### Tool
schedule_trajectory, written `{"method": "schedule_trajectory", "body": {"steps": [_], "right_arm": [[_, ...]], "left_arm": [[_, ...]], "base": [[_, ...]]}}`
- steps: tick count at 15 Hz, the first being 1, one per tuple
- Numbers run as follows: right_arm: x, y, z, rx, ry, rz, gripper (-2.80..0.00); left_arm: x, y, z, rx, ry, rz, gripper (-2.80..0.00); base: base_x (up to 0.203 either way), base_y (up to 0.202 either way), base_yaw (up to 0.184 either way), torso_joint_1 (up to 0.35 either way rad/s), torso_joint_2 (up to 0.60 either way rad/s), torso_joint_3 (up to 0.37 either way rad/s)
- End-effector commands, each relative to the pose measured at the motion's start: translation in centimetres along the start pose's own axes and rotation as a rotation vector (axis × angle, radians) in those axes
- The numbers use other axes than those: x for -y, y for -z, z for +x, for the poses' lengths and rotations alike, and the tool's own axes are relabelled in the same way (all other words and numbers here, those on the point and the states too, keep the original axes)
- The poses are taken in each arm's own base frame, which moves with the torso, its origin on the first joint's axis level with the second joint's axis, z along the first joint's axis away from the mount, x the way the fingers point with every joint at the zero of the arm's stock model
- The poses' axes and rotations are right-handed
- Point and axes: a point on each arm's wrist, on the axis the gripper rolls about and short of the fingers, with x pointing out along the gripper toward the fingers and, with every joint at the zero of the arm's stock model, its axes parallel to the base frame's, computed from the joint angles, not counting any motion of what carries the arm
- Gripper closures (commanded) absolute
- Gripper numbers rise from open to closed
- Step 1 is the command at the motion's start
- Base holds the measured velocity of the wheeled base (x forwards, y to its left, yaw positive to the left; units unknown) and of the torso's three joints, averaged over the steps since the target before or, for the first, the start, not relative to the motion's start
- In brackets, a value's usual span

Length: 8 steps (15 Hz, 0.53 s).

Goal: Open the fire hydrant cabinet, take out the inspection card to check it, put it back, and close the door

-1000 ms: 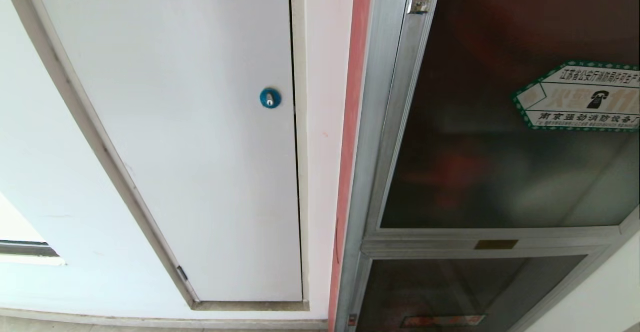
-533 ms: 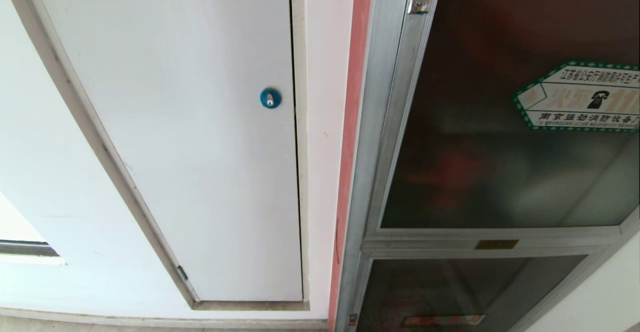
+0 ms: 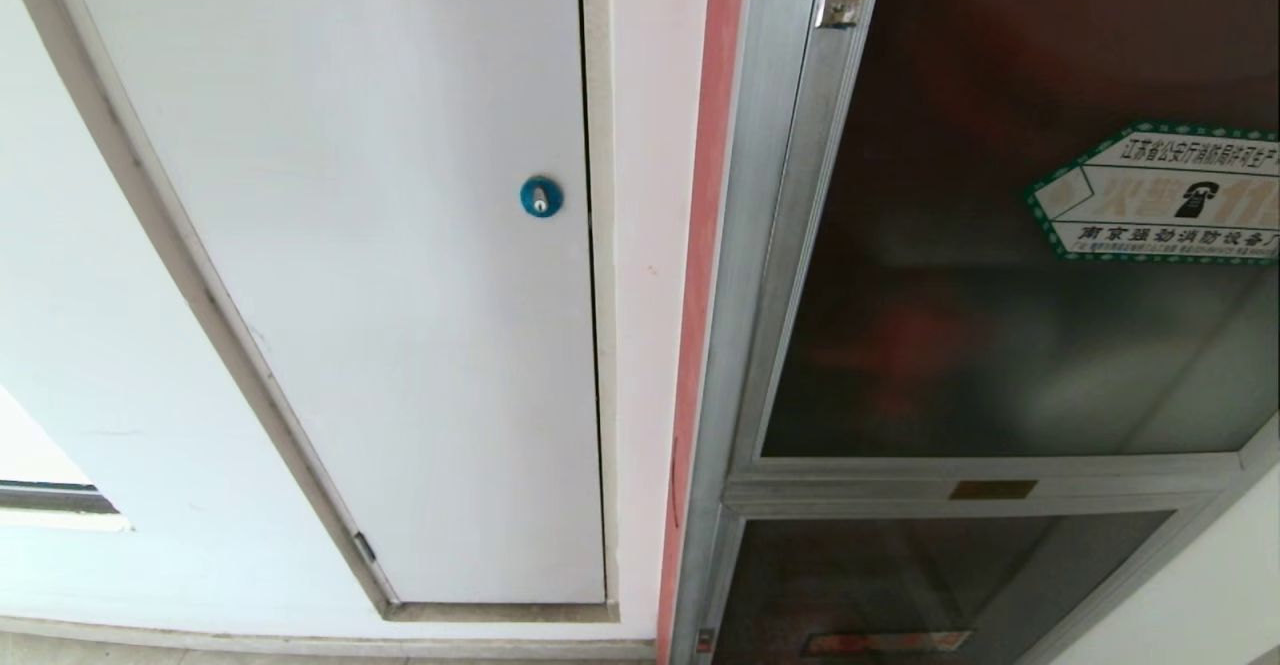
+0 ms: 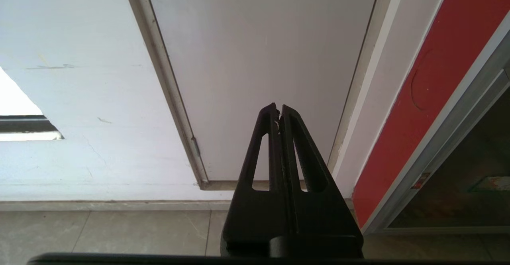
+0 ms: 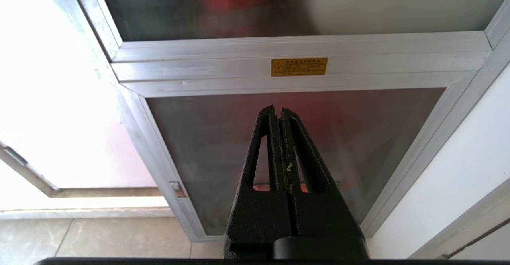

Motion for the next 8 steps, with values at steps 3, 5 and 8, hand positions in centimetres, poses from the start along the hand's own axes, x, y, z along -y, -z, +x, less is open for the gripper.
{"method": "schedule_trajectory", "body": {"steps": [3, 5, 8], "right_arm": [[0.00, 0.00, 0.00, 0.000, 0.000, 0.000, 0.00], [0.00, 0.01, 0.01, -0.002, 0.001, 0.001, 0.00], [0.00, -0.01, 0.01, -0.001, 0.001, 0.007, 0.00]], "left_arm": [[0.00, 0.00, 0.01, -0.001, 0.000, 0.000, 0.00], [0.00, 0.00, 0.01, -0.001, 0.000, 0.000, 0.00], [0.00, 0.00, 0.01, -0.001, 0.000, 0.000, 0.00]], "base": [[0.000, 0.000, 0.000, 0.000, 0.00, 0.000], [0.000, 0.000, 0.000, 0.000, 0.00, 0.000], [0.000, 0.000, 0.000, 0.000, 0.00, 0.000]]}}
